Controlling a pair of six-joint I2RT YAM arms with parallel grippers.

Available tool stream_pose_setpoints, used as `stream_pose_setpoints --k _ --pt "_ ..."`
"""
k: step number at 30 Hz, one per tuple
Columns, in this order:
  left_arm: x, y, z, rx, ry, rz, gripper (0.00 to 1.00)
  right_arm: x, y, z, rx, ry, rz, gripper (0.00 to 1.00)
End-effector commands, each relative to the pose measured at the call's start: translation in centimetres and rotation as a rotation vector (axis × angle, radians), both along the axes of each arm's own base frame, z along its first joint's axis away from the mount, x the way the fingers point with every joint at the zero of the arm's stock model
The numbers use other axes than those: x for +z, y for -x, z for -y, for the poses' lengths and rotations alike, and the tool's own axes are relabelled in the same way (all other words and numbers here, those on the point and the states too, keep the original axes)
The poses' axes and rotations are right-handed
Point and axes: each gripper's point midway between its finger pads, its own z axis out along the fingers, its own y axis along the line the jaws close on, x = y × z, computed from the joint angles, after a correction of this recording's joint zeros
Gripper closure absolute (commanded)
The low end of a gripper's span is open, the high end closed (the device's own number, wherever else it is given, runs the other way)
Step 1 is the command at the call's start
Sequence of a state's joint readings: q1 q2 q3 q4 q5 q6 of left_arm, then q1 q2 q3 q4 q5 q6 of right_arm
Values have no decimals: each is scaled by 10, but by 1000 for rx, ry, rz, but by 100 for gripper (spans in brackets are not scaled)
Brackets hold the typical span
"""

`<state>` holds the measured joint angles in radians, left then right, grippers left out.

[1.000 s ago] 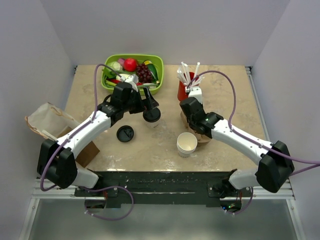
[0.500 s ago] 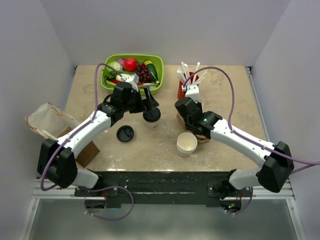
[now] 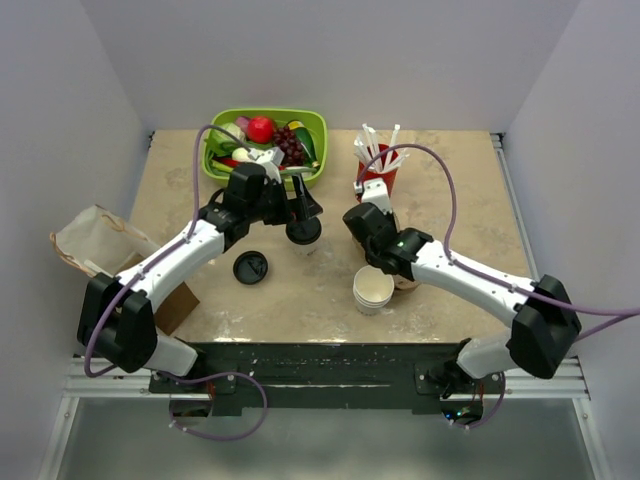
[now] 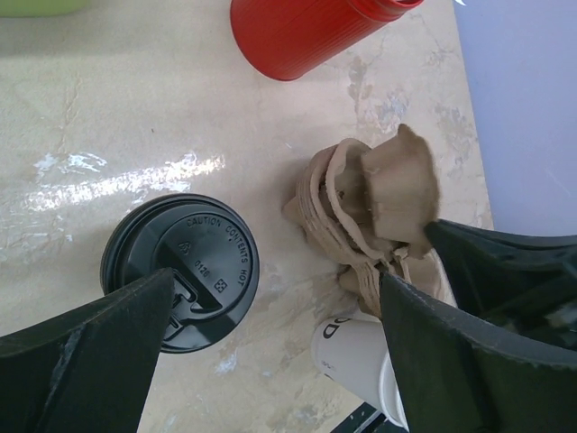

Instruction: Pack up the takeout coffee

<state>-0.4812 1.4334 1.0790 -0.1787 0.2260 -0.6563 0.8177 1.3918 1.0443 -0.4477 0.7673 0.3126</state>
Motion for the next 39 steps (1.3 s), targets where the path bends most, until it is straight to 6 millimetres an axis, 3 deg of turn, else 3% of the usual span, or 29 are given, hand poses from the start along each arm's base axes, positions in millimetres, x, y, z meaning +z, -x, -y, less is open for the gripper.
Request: stream_pose_setpoints --k 1,6,7,8,10,14,17,19,25,39 --pt "28 -3 17 -86 40 102 0 -12 -8 -22 20 -71 -7 100" --pt "26 -2 15 -81 26 97 0 -28 -13 -43 53 -103 -61 96" --pt "25 -2 15 -78 22 96 0 -29 -12 -44 53 -104 -71 91" --pt "27 -1 14 -76 23 99 0 -27 -13 -47 52 -114 -72 78" --pt "26 -1 13 -72 16 96 0 -25 -12 -45 38 -121 -73 72" --pt "26 1 10 -71 5 100 0 -7 -7 -37 14 -171 -55 36" --pt "26 3 8 -68 -4 98 0 5 -3 -24 -12 -242 -44 27" --pt "26 4 7 -67 -9 98 0 15 -4 -20 41 -302 -38 25" --pt "27 6 0 -47 -37 93 0 -4 -1 12 50 -337 -129 32" --pt "23 18 -17 -14 -108 55 0 -50 10 9 97 -284 -303 43"
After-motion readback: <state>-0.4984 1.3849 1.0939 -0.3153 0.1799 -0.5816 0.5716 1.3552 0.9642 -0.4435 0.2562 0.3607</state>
